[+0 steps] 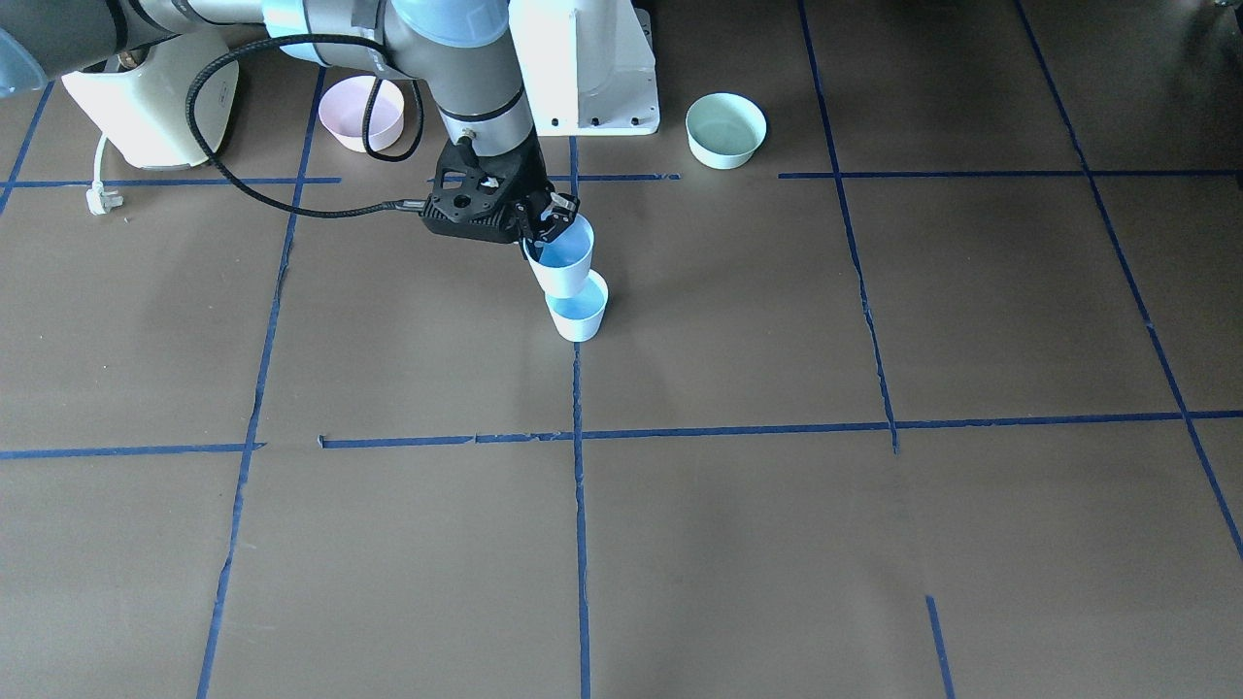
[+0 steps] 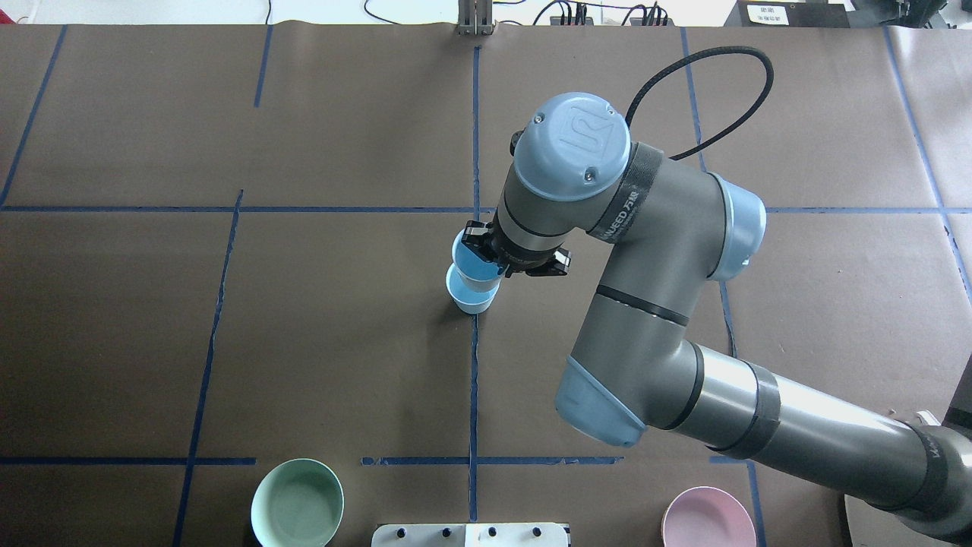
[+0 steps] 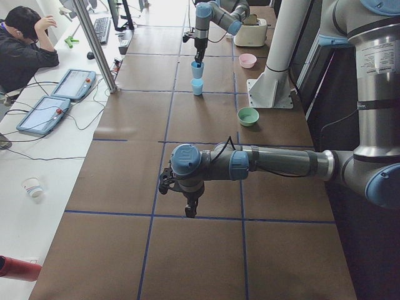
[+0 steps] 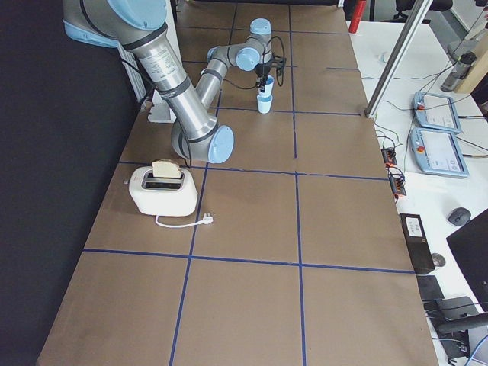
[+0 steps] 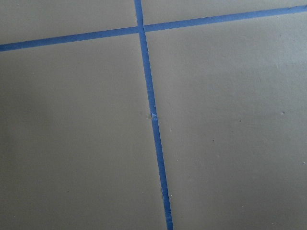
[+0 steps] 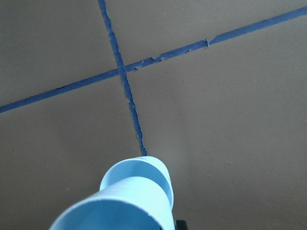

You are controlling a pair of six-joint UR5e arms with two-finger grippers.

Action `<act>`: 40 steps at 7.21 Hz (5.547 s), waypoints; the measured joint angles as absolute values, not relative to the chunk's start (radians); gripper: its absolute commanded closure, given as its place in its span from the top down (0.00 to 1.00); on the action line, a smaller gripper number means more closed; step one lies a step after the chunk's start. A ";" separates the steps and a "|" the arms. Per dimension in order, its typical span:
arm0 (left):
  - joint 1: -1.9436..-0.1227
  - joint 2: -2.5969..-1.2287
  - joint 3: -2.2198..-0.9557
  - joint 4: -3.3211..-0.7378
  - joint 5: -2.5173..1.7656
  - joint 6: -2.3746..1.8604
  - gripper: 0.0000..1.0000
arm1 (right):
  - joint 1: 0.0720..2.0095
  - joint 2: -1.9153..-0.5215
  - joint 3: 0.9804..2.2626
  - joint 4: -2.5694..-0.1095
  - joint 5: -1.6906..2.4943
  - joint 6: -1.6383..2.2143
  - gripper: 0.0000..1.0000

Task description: Stack blue cups with both arms

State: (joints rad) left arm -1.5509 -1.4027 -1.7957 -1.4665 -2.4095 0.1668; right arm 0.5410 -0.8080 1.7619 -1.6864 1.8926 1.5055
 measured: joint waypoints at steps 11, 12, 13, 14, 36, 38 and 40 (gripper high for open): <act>-1.551 -1.402 -1.798 -1.467 -2.410 0.165 1.00 | 0.503 -0.788 1.692 -1.684 1.860 1.514 0.99; -1.551 -1.402 -1.798 -1.467 -2.410 0.165 1.00 | 0.504 -0.788 1.695 -1.684 1.859 1.511 0.99; -1.551 -1.402 -1.798 -1.466 -2.410 0.165 1.00 | 0.515 -0.790 1.698 -1.683 1.866 1.501 0.99; -1.551 -1.402 -1.794 -1.466 -2.408 0.166 1.00 | 0.550 -0.805 1.700 -1.681 1.896 1.460 0.99; -1.554 -1.375 -1.791 -1.459 -2.373 0.170 1.00 | 1.592 -1.759 1.749 -1.674 2.357 -0.308 1.00; -1.554 -1.372 -1.792 -1.459 -2.373 0.170 1.00 | 1.592 -1.759 1.749 -1.674 2.359 -0.308 1.00; -1.554 -1.368 -1.793 -1.459 -2.373 0.170 1.00 | 1.592 -1.759 1.749 -1.674 2.359 -0.308 1.00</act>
State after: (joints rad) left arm -1.5539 -1.3679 -1.7927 -1.4588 -2.3731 0.1703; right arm 1.5923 -1.7595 1.7487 -1.6736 2.3592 -0.3083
